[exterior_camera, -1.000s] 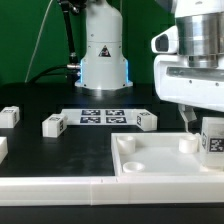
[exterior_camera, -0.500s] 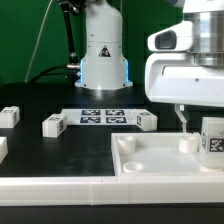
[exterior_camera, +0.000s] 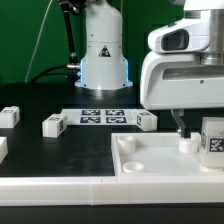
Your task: Assemble one leg
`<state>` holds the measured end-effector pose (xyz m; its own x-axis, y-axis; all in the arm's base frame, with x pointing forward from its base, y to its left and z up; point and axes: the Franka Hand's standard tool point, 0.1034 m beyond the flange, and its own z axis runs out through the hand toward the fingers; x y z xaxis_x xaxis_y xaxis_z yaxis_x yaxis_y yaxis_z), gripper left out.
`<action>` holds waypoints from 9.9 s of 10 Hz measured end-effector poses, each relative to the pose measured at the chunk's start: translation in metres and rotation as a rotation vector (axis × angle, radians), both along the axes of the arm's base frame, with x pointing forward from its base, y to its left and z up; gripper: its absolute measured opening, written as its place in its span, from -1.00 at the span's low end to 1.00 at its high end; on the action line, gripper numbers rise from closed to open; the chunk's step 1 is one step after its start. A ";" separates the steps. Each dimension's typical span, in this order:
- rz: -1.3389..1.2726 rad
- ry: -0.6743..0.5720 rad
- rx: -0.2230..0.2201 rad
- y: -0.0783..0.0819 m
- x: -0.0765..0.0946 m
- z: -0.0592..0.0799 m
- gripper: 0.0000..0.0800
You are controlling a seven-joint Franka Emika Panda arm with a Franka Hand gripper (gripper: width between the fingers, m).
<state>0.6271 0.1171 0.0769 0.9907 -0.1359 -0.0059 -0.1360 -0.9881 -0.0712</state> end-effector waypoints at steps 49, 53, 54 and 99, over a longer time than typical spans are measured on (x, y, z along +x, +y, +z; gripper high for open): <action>-0.175 0.009 -0.003 -0.006 0.001 0.000 -0.27; -0.589 0.040 0.010 -0.004 -0.001 -0.002 -0.27; -0.681 0.045 0.011 -0.003 -0.001 -0.002 -0.27; -0.905 0.057 0.022 0.000 -0.003 -0.004 -0.27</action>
Offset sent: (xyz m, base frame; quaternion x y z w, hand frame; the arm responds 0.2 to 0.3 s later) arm 0.0000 0.0000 0.0000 0.0000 0.0000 0.0000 1.0000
